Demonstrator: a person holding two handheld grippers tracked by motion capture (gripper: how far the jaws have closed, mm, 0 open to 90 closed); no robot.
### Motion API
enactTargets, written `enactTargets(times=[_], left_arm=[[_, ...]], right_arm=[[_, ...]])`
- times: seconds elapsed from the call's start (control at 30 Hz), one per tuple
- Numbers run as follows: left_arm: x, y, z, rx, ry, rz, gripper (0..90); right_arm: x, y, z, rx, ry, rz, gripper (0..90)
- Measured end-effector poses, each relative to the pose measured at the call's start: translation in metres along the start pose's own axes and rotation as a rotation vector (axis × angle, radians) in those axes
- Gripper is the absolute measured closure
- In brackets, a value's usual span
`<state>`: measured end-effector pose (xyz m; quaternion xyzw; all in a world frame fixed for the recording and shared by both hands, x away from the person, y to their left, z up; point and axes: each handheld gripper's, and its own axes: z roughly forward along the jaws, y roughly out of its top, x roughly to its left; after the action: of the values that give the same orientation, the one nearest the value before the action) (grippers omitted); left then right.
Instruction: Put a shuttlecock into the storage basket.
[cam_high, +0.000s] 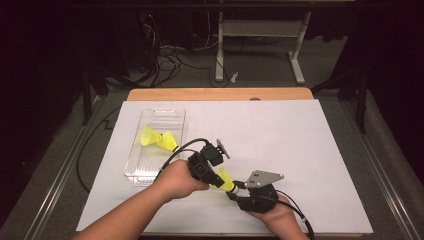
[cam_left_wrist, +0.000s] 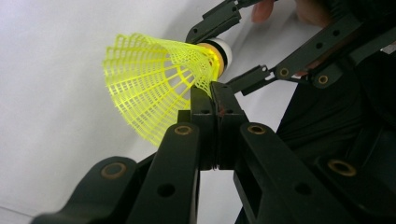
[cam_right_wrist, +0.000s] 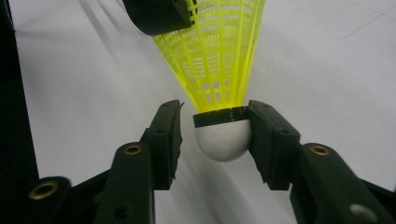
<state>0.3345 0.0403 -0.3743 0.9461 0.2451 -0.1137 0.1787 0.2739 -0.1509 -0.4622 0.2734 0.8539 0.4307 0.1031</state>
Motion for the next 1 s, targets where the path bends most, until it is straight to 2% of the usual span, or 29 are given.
enactTargets(times=[0.1, 0.37, 0.47, 0.7, 0.83, 1.0], left_arm=[[0.0, 0.0, 0.0, -0.003, 0.0, 0.001, 89.2], [0.001, -0.001, -0.002, -0.008, 0.01, -0.004, 89.2], [0.002, -0.002, -0.002, -0.006, 0.017, -0.005, 89.2], [0.005, -0.004, -0.002, -0.011, 0.028, -0.013, 89.2], [0.007, -0.006, -0.005, -0.018, 0.031, -0.022, 89.2], [0.01, -0.01, -0.008, -0.021, 0.038, -0.029, 89.1]], right_arm=[[0.0, 0.0, 0.0, -0.002, 0.01, 0.008, 51.2], [-0.003, 0.0, -0.001, -0.018, -0.005, 0.024, 36.0], [-0.005, -0.001, -0.005, -0.034, -0.014, 0.048, 29.2], [-0.014, -0.008, -0.019, -0.078, -0.091, 0.088, 14.6], [-0.021, -0.013, -0.028, -0.094, -0.127, 0.119, 10.2], [-0.03, -0.022, -0.04, -0.111, -0.204, 0.129, 1.1]])
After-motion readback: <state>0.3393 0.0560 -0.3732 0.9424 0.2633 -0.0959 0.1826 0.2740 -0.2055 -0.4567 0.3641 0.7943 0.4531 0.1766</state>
